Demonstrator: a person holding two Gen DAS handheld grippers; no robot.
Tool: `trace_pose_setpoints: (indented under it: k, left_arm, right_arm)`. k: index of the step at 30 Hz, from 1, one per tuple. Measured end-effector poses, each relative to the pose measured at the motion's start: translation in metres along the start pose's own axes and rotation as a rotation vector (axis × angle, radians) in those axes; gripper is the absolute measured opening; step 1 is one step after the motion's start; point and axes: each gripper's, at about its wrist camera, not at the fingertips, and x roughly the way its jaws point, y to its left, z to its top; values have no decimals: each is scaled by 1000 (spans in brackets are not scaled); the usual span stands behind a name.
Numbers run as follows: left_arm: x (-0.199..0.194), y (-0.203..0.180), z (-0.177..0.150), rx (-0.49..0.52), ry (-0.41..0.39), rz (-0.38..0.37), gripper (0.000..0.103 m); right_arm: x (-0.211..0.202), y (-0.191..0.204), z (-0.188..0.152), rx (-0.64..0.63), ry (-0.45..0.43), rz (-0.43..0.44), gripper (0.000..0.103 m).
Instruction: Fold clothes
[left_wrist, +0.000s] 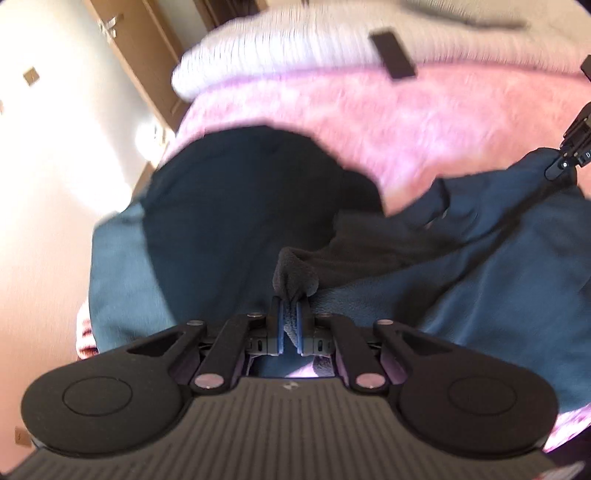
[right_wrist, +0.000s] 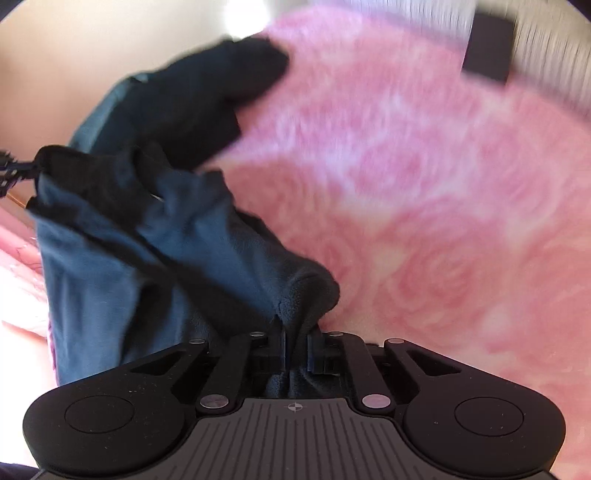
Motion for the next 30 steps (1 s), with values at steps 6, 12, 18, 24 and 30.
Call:
trace_pose_setpoints:
  k: [6,12,18,24,30]
  left_arm:
    - [-88,-36,56,6,-242,-9,5]
    - [-211,-116,85,-7,-491,-8,5]
    - [-329,-186,83,-65,-669,-17,3]
    - [-404,-203,107,-131,-796,-7,0]
    - [-381,-217,170,-121,-814,-56,0]
  right_arm:
    - [-151,21,-28,-55,-252,-305,8]
    - [-329,41,-116,14,-510,-513,8]
    - [-488,91,-222,5,-718,-662,8]
    - [-603,138,-270,-26,-884,-806,8]
    - [-637,125,-257,-44,-888,-895,8]
